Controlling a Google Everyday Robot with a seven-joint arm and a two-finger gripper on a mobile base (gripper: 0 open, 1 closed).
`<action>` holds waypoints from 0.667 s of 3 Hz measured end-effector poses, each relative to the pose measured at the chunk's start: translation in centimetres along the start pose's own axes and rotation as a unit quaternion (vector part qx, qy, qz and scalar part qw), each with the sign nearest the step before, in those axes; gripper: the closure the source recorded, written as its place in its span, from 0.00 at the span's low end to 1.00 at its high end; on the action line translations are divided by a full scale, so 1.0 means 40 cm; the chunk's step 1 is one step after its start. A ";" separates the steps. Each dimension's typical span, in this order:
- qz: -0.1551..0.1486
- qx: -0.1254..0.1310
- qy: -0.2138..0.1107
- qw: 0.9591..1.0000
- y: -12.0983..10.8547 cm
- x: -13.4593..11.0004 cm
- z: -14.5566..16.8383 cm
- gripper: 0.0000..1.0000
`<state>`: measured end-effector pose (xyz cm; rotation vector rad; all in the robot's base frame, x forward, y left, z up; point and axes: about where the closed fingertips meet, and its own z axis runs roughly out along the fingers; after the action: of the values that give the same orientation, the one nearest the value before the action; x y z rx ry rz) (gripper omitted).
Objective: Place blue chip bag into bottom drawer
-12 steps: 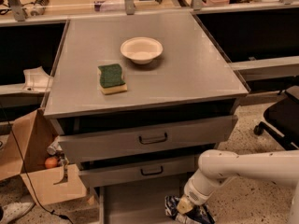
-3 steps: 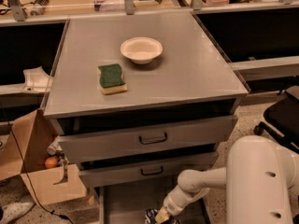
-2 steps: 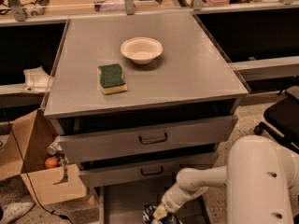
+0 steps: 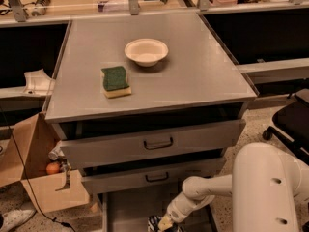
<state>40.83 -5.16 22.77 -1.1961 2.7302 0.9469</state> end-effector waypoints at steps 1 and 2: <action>0.031 -0.009 0.024 0.999 -0.046 0.069 0.082 1.00; 0.031 -0.009 0.024 0.999 -0.047 0.068 0.082 1.00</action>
Offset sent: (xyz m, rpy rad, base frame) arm -0.0157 -0.0158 -0.0616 -0.0531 0.0949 -0.0342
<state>39.43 -6.19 18.44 -1.1591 2.8176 0.9642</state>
